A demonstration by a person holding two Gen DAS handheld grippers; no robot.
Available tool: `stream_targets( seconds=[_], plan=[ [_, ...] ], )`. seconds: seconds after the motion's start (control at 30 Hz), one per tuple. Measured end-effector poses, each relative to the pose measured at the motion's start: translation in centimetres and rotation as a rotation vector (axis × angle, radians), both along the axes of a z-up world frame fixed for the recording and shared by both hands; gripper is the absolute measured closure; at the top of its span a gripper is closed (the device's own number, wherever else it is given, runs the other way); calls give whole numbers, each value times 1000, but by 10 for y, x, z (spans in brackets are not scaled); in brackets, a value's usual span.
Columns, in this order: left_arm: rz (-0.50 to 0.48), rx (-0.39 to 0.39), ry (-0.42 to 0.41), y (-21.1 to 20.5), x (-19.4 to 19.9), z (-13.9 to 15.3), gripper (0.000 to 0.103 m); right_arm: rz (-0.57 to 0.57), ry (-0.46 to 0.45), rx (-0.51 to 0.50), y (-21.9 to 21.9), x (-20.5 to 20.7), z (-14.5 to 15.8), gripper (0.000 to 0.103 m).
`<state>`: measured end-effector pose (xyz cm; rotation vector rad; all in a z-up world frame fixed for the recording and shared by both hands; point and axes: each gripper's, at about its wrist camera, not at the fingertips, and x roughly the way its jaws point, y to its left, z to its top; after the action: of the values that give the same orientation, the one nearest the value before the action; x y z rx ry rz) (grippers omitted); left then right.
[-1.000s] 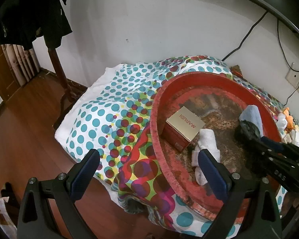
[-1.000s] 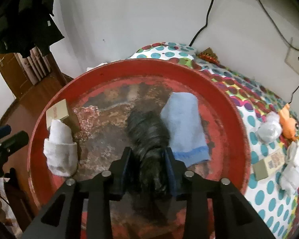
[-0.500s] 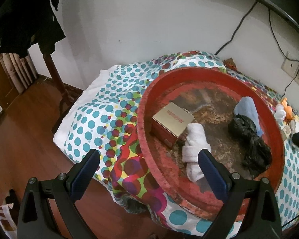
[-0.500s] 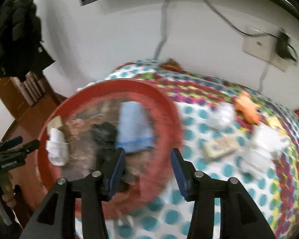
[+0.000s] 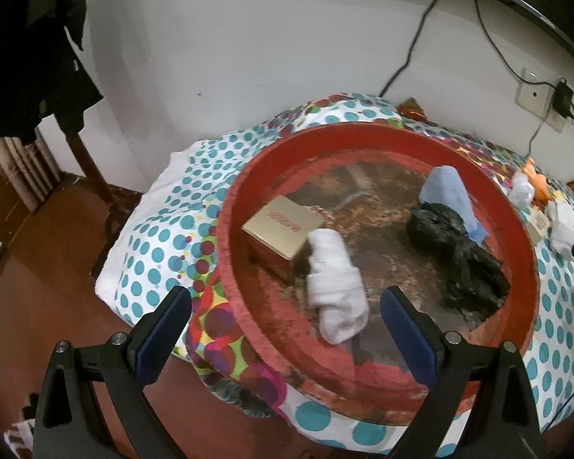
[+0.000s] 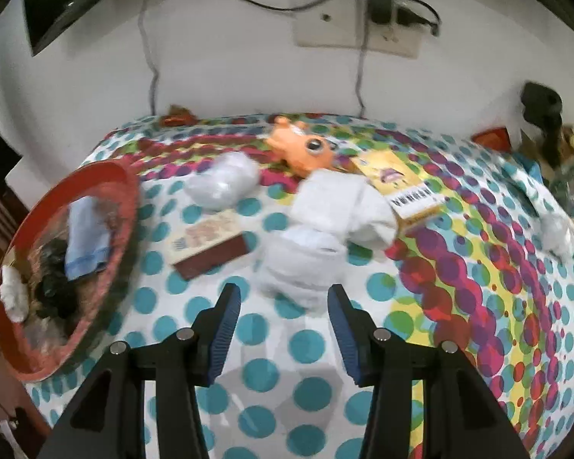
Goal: Organize objects
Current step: 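Move the right tool to the white rolled towel and close on it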
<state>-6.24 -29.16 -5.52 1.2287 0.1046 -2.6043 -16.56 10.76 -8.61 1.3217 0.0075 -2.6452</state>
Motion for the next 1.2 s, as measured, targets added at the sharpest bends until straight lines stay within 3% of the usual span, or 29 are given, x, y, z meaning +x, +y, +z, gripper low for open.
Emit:
stream_targets(
  seconds=[0.2,0.57,1.0,1.2],
  plan=[
    [-42,1,-11,11,-3,-6,4,-25,7,-30,7,-14,-15,54],
    [-66,-21,-37,23,-7,-14,4,-36,39,0,0,-33,-29,44],
    [-87,7,-49,30,-9,-19,4,-16,66,-27,5,-32,-31,49],
    [-98,7,-53,35,-10,-20,4,-32,75,-27,28,-20,-32,49]
  ],
)
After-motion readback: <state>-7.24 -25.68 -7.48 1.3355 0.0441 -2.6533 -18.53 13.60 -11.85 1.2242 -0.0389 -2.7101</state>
